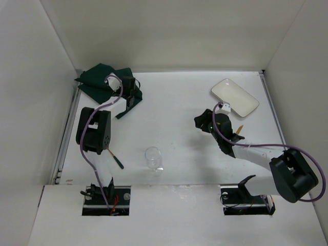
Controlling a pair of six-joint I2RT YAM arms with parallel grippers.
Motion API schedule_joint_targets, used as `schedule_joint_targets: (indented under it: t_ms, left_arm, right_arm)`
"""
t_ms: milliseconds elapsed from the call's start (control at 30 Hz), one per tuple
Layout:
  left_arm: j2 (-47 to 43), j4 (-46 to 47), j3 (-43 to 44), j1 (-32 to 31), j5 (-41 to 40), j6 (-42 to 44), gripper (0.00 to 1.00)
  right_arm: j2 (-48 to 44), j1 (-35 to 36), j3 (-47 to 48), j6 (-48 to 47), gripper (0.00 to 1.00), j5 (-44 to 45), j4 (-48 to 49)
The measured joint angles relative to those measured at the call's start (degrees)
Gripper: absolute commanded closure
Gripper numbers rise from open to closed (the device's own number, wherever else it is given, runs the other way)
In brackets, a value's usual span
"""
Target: Set the dinner table for one person
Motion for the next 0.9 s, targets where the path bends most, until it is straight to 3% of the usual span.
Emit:
schedule_joint_targets:
  t_ms: [233,400,600,900]
  left_arm:
    - [11.0,-1.5,7.8,-0.2,0.5,0.0,0.52]
    - [14.7,-0.1,10.7,-0.2,4.0,-0.3,0.79]
    - [13.4,11.6,3.1,-0.2,8.3,-0.6,0.94]
    - [6.0,20.0,-11.0,-5.9,16.1,-0.6,0.97]
  right_arm:
    - [2.0,0.1,0.5,-0.1,0.43,-0.5,0.0]
    - [3.4,0.6,1.5,-0.3,0.43,-1.3,-0.2]
    - [3.4,0.8,1.6,-0.4,0.43,-1.6,-0.2]
    - [3.4,0.8,1.6,-0.5,0.43,-1.7,-0.2]
